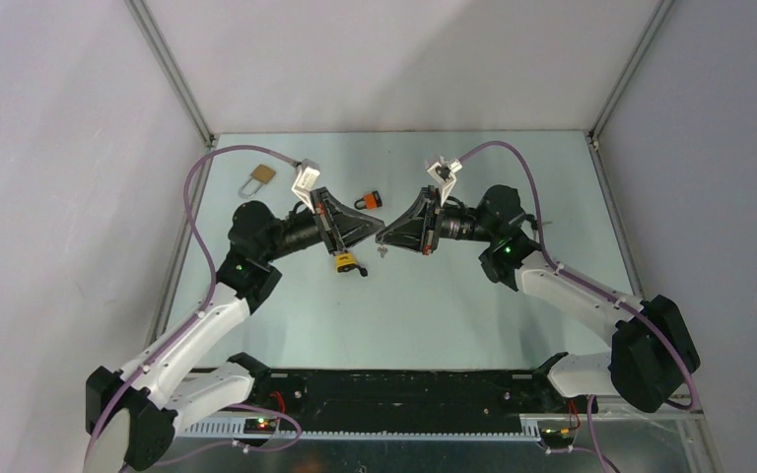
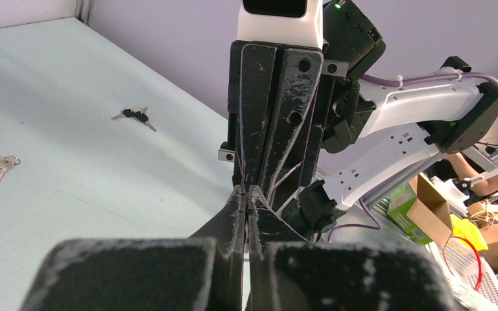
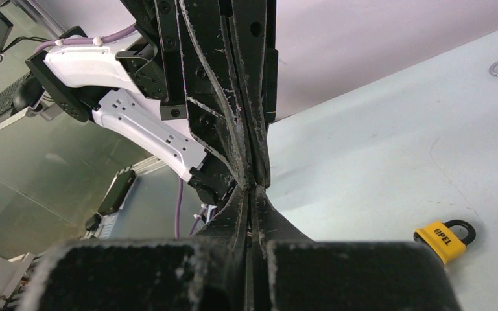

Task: Unlock with the key

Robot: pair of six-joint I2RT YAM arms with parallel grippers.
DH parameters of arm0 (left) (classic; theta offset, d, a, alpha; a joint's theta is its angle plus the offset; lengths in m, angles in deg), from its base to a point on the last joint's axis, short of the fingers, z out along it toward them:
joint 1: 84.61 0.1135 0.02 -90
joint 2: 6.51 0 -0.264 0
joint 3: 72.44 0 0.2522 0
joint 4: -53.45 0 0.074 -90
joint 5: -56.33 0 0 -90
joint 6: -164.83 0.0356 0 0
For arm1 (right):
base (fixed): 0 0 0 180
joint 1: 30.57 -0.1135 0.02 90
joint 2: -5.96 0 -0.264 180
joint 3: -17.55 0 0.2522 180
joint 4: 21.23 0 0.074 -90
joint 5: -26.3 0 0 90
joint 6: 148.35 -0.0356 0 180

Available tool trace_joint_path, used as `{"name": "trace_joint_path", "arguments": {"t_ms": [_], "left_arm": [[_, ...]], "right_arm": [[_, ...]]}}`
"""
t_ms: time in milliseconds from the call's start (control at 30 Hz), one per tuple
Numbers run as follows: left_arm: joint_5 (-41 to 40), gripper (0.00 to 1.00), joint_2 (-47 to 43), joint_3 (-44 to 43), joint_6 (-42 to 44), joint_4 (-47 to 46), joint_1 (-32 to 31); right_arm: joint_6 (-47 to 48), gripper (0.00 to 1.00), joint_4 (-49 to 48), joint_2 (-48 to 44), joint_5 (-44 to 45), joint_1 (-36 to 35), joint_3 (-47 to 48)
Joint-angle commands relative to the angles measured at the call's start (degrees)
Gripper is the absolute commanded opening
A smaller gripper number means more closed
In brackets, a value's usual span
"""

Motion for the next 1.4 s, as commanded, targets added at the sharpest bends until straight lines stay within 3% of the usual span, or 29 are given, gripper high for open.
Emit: {"name": "trace_joint_path", "arguments": {"t_ms": [0, 67, 100, 167, 233, 300, 400, 500, 600, 800, 1067, 1367], "left_arm": [[-0.95, 0.00, -1.81, -1.11, 0.69, -2.64, -0.71], [-2.40, 0.00, -2.55, -0.55, 0.69, -2.61, -0.75], [-3.60, 0.00, -2.80, -0.17, 0.69, -2.61, -0.76], [-5.77, 0.00, -3.54, 0.42, 0.40, -2.61, -0.76], [-8.13, 0.00, -4.26, 0.91, -0.10, -2.72, -0.82], [-9.90, 0.00, -5.06, 1.35, -0.53, -3.02, -0.77], [-11.56, 0.00, -5.47, 1.77, -0.77, -3.38, -0.76], [-11.70, 0.00, -5.43, 1.64, -1.30, -3.92, -0.77], [-11.49, 0.00, -5.12, 1.38, -1.77, -4.46, -0.85], [-13.34, 0.00, -5.26, 1.35, -3.06, -5.02, -0.83], [-15.69, 0.00, -3.85, 1.03, -6.62, -6.87, -1.03], [-15.90, 0.00, -1.35, 0.02, -8.77, -10.15, -2.04]], "right_arm": [[0.12, 0.03, -2.07, -0.61, -0.56, 0.11, 0.39], [0.80, 0.21, -1.89, -1.28, -0.54, 0.24, 0.40], [1.50, 0.42, -1.48, -1.53, -0.51, 0.45, 0.41], [3.11, 0.68, 0.37, -2.67, 0.72, 0.80, 0.41], [4.63, 0.86, 2.52, -4.01, 2.33, 1.39, 0.41], [5.57, 0.97, 4.03, -5.68, 3.10, 2.11, 0.41], [2.50, 0.99, 2.85, -6.33, 1.96, 5.27, 0.36], [-5.76, 0.99, -6.22, -5.07, -3.24, 9.73, 0.13], [-17.72, 0.99, -27.79, -2.46, -0.34, 11.81, -4.83], [-32.00, 0.99, -45.37, 5.12, 2.41, 13.16, -5.01], [-30.53, 0.95, -46.60, 7.87, 5.30, 9.77, -4.19], [-31.81, 0.73, -46.58, 11.07, 4.77, 7.09, -2.19]]}}
